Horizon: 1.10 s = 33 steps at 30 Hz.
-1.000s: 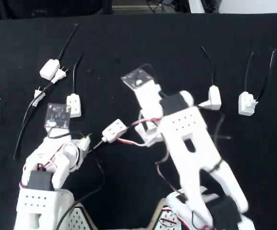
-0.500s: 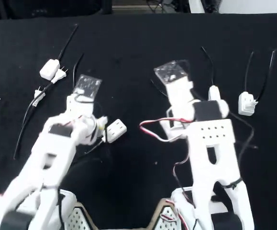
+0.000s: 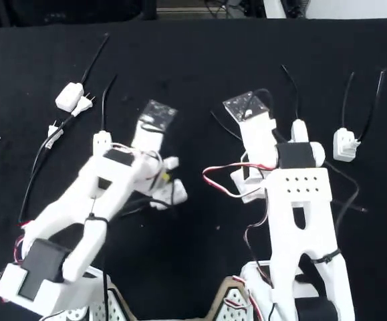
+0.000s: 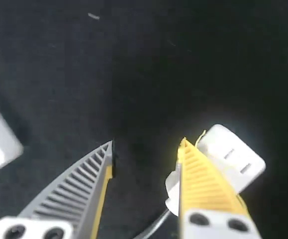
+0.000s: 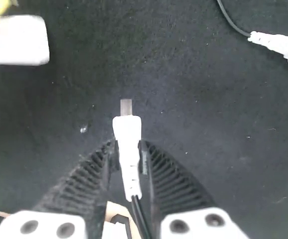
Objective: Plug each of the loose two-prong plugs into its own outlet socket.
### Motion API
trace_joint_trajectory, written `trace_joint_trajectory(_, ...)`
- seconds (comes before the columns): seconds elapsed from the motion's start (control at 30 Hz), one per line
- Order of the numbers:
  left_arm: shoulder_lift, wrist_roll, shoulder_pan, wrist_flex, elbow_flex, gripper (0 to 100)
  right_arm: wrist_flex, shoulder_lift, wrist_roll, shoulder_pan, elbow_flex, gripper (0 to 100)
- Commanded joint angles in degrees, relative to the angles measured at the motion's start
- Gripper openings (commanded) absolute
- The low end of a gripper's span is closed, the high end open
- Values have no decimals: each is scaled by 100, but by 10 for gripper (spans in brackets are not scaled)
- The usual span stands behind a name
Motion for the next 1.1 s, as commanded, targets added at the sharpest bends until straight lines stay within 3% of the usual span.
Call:
trace_joint_trajectory(0.0,-404,-44,435,378,-251,212,9,-215,97,105,-22,11)
trace_joint_trajectory(0.27,-1327,-44,-180,809,-119,212,9,-215,79,35,-13,11)
trace_joint_trajectory(0.47,-2479,-62,-664,1767,303,212,-9,-163,53,-774,-22,11)
trace_joint_trajectory(0.8,-4844,-44,-1270,1011,2844,213,-141,1244,-651,-1837,-514,11)
trace_joint_trajectory(1.07,-6312,185,-1525,879,3829,213,818,2668,-1222,-2286,-2062,11)
